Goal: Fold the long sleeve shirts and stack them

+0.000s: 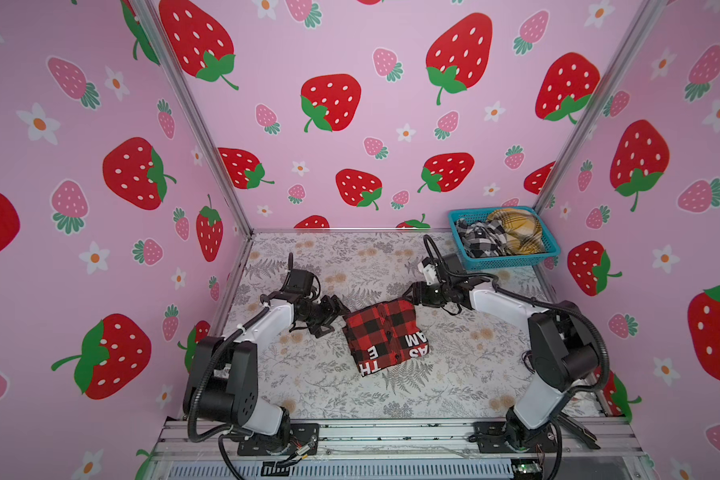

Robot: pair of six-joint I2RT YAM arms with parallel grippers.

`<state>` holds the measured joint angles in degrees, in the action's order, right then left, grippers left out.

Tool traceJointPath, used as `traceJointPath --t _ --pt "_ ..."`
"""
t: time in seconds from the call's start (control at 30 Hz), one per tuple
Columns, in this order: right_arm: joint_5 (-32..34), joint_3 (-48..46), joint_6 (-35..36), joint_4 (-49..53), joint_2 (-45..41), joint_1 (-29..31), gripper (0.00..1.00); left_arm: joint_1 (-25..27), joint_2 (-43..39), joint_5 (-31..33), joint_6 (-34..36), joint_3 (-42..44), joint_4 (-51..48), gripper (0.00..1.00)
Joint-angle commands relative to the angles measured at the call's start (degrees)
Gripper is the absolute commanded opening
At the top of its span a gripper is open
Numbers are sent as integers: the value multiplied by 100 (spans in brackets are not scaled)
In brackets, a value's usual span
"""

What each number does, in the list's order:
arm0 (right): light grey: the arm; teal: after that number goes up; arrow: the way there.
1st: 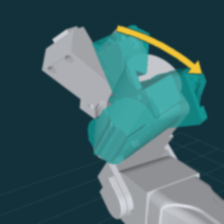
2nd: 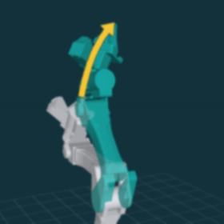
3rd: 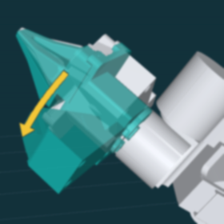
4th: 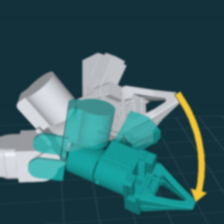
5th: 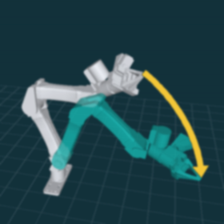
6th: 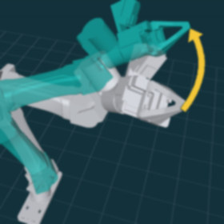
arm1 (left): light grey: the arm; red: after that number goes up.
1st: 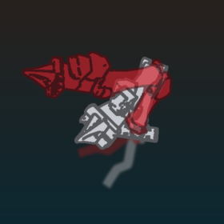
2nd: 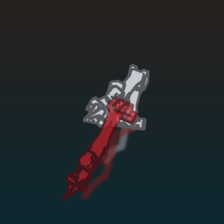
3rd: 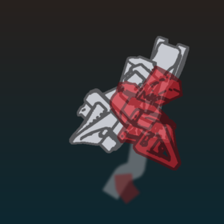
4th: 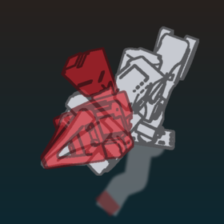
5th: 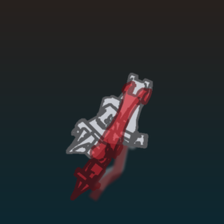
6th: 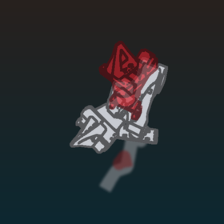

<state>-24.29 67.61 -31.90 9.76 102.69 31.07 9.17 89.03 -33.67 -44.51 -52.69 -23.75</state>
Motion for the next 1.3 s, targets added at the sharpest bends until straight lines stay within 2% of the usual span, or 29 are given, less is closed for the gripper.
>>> traceJointPath --t 0.0,0.13,0.23,0.3,0.43,0.53,0.7,0.97,1.03,1.17,1.2,1.27 --pt "-101 285 419 147 415 -74 62 62 481 -349 -222 -43 406 72" --pt "-274 358 470 -14 602 -75 60 164 732 -228 -321 -30 549 64" --pt "-330 376 495 -117 729 -75 54 148 1072 -264 -364 -137 680 49" --pt "-403 443 495 -136 811 -68 35 129 1205 -363 -463 -219 866 31" --pt "-527 491 420 -214 631 -1 14 155 902 -408 -578 -253 978 0" --pt "-560 506 280 -250 362 99 8 155 433 -282 -452 -164 830 0" --pt "-240 626 -46 -51 230 224 7 139 -263 236 -314 364 833 0" --pt "-36 1348 -75 214 1445 237 7 -181 126 555 -826 1010 1976 0" --pt "-6 1545 -54 223 1687 250 12 -237 167 780 -874 1014 2032 0" --pt "58 1824 132 428 1852 250 39 -293 192 859 -836 839 2023 0" --pt "130 1827 193 512 1756 250 45 -295 142 841 -805 775 1968 4" --pt "332 1734 308 643 1434 259 51 -293 -74 977 -729 647 1625 34"
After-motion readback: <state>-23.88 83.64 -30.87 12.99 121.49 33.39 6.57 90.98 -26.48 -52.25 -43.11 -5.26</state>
